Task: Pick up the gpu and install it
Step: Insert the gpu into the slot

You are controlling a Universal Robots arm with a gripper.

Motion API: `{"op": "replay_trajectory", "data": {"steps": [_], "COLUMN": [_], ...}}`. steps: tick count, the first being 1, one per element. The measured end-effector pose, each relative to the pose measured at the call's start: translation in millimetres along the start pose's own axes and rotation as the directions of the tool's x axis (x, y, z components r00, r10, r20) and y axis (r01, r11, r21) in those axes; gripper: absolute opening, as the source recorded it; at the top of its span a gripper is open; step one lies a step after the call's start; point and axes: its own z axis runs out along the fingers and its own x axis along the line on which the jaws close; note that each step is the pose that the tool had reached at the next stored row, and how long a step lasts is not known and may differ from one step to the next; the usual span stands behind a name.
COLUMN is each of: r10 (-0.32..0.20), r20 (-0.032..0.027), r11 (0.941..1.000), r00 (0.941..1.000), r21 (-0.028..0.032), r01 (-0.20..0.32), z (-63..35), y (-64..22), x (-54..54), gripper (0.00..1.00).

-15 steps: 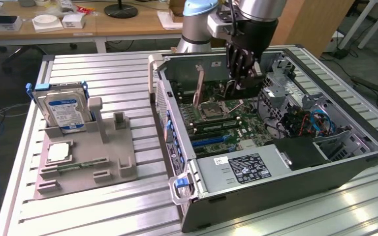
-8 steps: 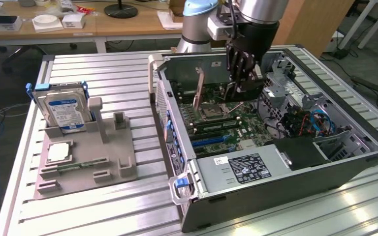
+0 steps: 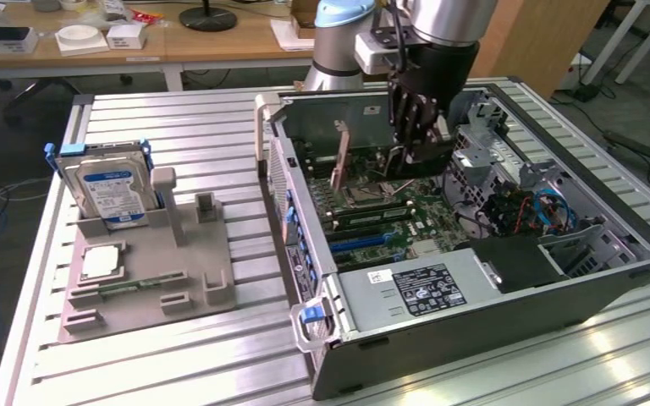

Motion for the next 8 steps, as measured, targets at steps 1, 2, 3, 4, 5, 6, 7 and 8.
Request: {"op": "replay_trajectory", "data": {"steps": [1,2,3,4,5,6,7,8], "r10": [0.000,0.000,0.000,-0.002,-0.005,-0.010,-0.016,-0.021], "r20": [0.0000,0.0000,-0.0001,-0.0001,0.0000,0.0001,0.0002,0.0003], "r11": [1.0000,1.0000,1.0000,1.0000,1.0000,0.9999,0.9999,0.9998], "r00": [1.0000,1.0000,1.0000,1.0000,1.0000,0.9999,0.9999,0.9998], "r21": [0.0001,0.0000,0.0000,0.0000,0.0000,0.0000,0.0000,0.0000], "r01": [0.000,0.000,0.000,0.002,0.005,0.010,0.016,0.021], "z": [0.9,1.9,2.8,3.8,5.0,6.2,7.5,8.8], "y": [1.4,2.5,3.3,3.8,4.1,4.2,4.3,4.4], "x": [0.0,0.0,0.0,0.0,0.1,0.1,0.1,0.1], "gripper": [0.27,0.27,0.27,0.27,0.27,0.27,0.27,0.27]}}
